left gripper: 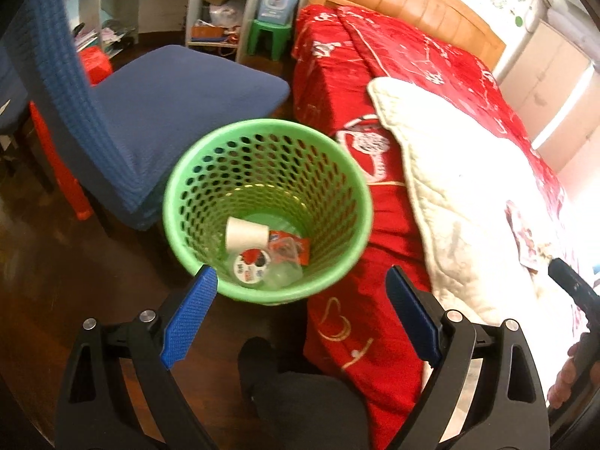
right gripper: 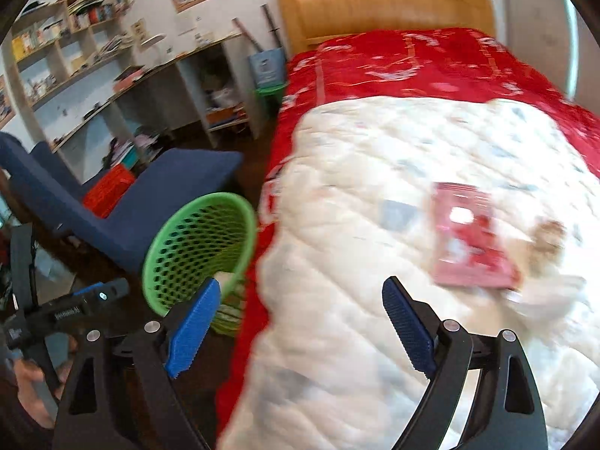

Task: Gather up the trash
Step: 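Return the right tool to the bed and grasp the white foam bowl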

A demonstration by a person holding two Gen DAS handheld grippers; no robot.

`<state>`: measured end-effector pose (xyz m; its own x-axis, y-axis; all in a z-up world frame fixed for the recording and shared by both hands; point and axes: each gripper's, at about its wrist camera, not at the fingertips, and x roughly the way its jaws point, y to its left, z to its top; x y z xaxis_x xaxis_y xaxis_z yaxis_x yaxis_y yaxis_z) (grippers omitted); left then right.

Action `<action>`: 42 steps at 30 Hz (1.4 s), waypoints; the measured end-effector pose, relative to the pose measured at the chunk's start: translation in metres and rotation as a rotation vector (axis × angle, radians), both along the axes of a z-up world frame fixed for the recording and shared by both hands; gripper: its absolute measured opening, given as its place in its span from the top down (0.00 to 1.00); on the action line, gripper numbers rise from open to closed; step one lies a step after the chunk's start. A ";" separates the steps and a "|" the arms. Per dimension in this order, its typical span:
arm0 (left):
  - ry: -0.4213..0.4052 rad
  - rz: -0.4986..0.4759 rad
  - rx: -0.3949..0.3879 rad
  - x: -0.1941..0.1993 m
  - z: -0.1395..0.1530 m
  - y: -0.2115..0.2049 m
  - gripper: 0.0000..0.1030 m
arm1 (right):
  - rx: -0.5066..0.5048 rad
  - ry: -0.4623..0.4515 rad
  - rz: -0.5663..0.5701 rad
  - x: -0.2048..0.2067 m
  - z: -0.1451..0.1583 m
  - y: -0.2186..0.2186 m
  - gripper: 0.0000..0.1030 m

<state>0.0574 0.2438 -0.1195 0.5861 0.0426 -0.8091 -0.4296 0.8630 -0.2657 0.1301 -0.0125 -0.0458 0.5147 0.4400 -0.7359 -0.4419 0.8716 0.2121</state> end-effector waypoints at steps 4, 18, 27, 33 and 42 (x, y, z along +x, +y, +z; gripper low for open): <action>0.001 -0.024 -0.001 0.005 0.001 -0.014 0.13 | -0.021 -0.023 -0.083 -0.008 0.003 -0.051 0.17; 0.034 -0.067 -0.006 0.019 -0.005 -0.042 0.13 | -0.218 0.000 -0.161 0.023 -0.010 -0.156 0.11; 0.058 -0.059 -0.007 0.026 -0.011 -0.042 0.13 | -0.313 0.063 -0.088 0.060 -0.035 -0.152 0.10; 0.074 -0.078 -0.003 0.033 -0.015 -0.050 0.13 | -0.330 0.082 -0.061 0.073 -0.046 -0.148 0.10; 0.074 -0.111 0.008 0.041 -0.013 -0.064 0.13 | -0.303 0.060 -0.079 0.072 -0.045 -0.153 0.13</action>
<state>0.0986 0.1793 -0.1323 0.5265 -0.0128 -0.8501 -0.3493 0.9084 -0.2300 0.2019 -0.1655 -0.0911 0.4899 0.1564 -0.8576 -0.3651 0.9301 -0.0389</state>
